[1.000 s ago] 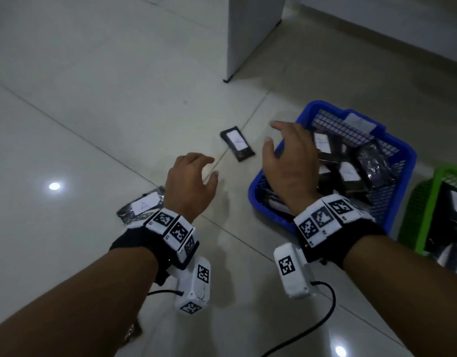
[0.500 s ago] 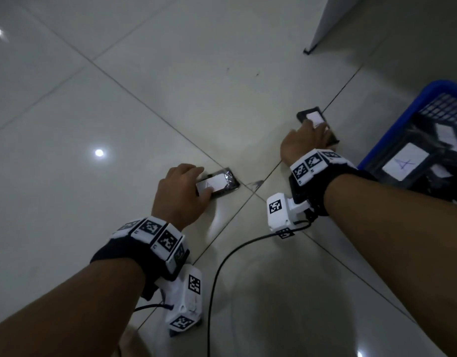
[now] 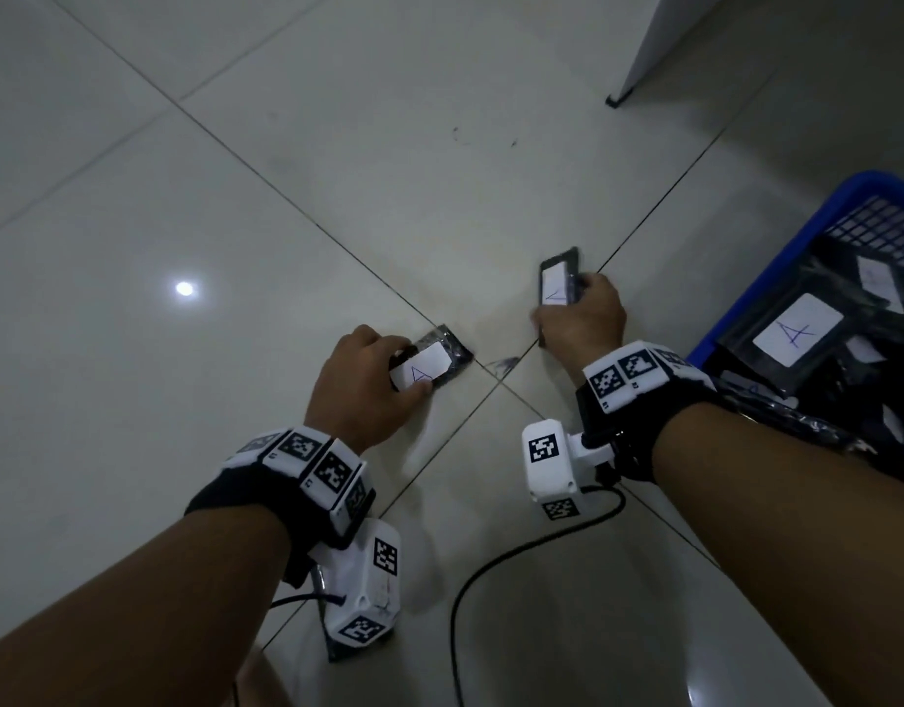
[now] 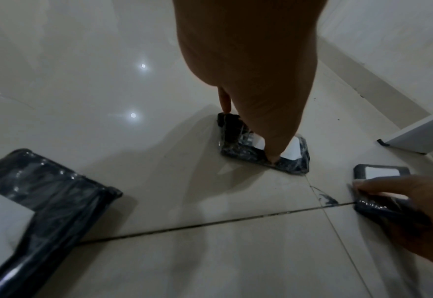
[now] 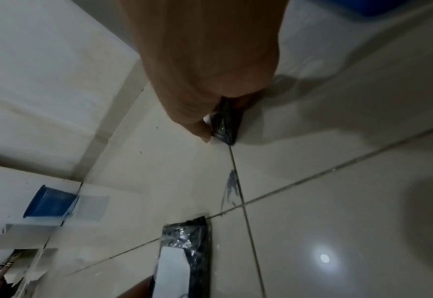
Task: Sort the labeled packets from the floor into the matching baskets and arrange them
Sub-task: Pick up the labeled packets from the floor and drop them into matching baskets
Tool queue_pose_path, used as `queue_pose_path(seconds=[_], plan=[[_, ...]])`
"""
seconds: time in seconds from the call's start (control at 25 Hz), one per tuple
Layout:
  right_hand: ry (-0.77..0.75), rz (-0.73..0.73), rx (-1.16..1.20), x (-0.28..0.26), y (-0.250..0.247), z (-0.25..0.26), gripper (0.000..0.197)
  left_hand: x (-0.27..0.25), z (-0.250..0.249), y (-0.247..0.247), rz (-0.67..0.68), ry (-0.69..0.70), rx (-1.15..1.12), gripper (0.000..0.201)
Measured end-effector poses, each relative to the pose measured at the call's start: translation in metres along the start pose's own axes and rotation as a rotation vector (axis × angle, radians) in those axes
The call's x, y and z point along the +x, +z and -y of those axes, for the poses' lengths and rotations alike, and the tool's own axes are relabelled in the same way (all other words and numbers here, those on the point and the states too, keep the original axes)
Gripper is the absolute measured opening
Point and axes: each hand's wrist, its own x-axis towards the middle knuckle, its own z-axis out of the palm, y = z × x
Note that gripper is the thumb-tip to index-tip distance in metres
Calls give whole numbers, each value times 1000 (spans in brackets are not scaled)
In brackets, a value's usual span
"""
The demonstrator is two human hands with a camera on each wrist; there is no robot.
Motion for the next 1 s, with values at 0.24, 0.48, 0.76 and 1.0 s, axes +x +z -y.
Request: queue_pose_path(seconds=[0.24, 0.48, 0.76, 1.0], plan=[[-164, 120, 28, -32, -35, 0, 19, 10, -29, -2, 73, -187, -247, 24], [-281, 15, 231, -44, -115, 24, 24, 32, -111, -4, -40, -155, -565, 21], [-221, -451, 220, -35, -251, -30, 32, 36, -253, 20, 3, 79, -743, 25], [-20, -341, 46, -34, -286, -93, 39, 11, -312, 54, 53, 281, -751, 25]])
